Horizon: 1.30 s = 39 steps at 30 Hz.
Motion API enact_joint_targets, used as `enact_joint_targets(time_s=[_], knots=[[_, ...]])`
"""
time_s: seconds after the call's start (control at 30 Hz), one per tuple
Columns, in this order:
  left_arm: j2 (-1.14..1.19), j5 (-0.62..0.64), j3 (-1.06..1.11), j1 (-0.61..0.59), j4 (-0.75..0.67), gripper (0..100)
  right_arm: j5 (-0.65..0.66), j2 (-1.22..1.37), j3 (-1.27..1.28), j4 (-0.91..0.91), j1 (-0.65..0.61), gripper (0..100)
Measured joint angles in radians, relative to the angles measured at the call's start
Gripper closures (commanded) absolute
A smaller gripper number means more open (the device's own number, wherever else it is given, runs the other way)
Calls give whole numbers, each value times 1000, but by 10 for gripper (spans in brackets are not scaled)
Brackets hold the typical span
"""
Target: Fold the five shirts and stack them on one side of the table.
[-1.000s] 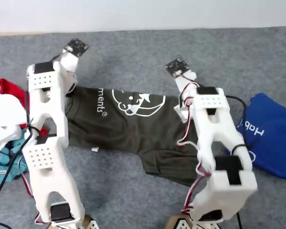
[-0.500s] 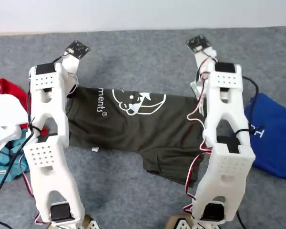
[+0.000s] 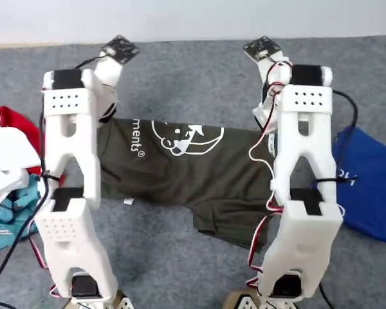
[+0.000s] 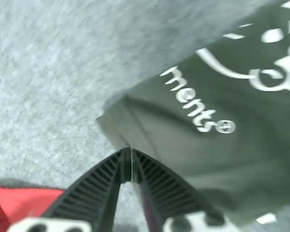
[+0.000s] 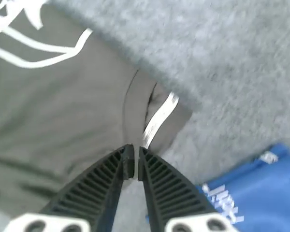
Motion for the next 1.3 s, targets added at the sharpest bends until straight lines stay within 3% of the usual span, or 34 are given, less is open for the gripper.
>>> enact_joint_targets(time_s=[0.2, 0.4, 0.63, 0.87, 1.03, 1.3], knots=[[-44, 9, 0, 115, 95, 994, 0, -175, 0, 57, 95, 977], [-91, 141, 0, 267, 146, 994, 0, -393, 12, 57, 262, 977], [-98, 285, 6, 496, 152, 992, 0, -680, 227, 57, 443, 977], [-98, 313, 146, 743, 153, 969, 0, -884, 477, 57, 663, 977], [-98, 313, 287, 876, 106, 891, 21, -954, 565, 57, 775, 977], [-98, 313, 500, 970, -31, 855, 71, -985, 583, 57, 856, 977]])
